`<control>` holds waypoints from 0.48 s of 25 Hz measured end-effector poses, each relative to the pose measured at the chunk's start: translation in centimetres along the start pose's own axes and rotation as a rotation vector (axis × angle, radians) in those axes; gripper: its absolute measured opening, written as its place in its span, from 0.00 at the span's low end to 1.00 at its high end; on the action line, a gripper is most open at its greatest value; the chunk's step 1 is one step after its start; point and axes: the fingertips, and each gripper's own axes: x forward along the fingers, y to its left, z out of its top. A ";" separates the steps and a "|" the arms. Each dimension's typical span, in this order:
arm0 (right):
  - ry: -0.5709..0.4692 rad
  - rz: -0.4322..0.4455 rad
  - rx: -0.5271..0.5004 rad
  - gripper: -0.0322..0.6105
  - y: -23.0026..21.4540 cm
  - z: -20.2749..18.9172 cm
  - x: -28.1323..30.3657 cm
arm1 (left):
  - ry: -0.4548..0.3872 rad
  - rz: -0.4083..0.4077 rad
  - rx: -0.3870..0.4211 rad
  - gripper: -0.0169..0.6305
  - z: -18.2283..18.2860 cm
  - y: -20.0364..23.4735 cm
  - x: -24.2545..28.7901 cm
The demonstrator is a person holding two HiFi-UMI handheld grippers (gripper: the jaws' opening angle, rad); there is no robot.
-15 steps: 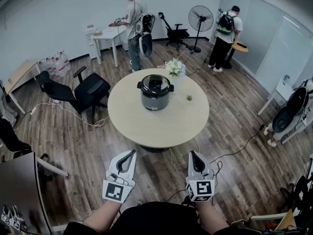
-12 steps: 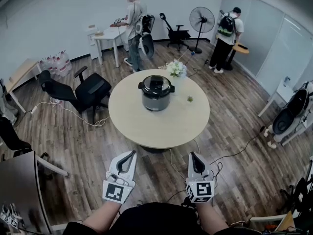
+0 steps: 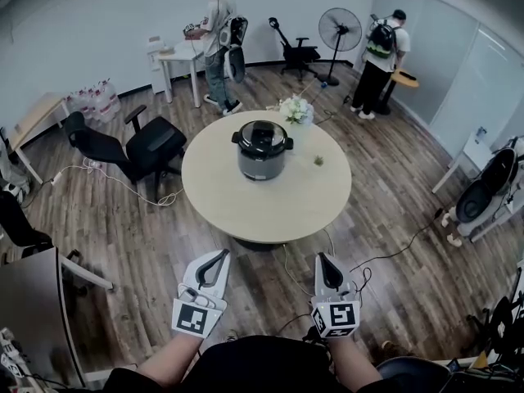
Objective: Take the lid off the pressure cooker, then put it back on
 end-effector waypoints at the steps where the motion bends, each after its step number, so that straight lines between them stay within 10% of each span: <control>1: 0.001 0.011 0.006 0.06 0.1 0.0 0.1 | -0.001 0.001 -0.001 0.03 0.0 0.1 0.0; 12: -0.008 0.137 0.026 0.08 2.0 0.0 0.4 | -0.007 0.002 -0.012 0.03 0.2 0.1 -0.4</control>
